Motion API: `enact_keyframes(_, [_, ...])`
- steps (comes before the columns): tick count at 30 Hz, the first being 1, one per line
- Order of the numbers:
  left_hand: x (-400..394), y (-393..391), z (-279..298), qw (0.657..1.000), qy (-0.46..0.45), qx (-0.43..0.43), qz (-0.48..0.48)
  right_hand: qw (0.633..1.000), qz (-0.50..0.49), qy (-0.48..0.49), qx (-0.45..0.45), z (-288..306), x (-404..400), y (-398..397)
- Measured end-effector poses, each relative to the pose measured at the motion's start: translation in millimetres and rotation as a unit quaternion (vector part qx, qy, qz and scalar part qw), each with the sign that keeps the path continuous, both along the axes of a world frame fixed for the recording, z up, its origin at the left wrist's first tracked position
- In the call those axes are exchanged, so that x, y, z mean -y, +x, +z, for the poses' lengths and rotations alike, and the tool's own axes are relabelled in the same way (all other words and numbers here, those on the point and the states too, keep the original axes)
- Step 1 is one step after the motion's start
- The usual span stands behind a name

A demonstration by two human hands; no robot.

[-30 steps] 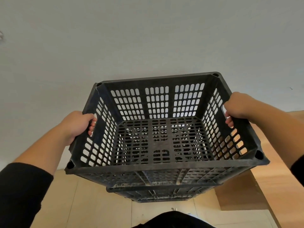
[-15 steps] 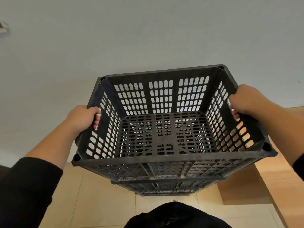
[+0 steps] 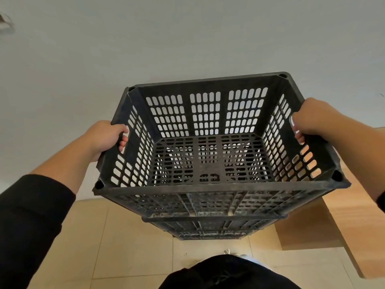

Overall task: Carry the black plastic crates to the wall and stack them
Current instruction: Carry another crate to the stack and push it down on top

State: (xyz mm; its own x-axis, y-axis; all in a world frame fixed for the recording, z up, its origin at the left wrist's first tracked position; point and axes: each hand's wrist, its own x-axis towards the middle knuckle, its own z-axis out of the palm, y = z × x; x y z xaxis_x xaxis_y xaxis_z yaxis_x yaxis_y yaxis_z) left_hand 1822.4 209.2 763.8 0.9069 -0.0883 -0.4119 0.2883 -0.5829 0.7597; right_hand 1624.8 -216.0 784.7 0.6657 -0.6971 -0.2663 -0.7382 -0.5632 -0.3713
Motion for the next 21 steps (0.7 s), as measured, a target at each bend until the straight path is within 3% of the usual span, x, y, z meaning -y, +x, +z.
enact_keyframes(21, [0.1,7.6,-13.1,0.997,0.046,0.061,-0.004,0.999,-0.030,-0.031,0.032,-20.4,6.5,1.2])
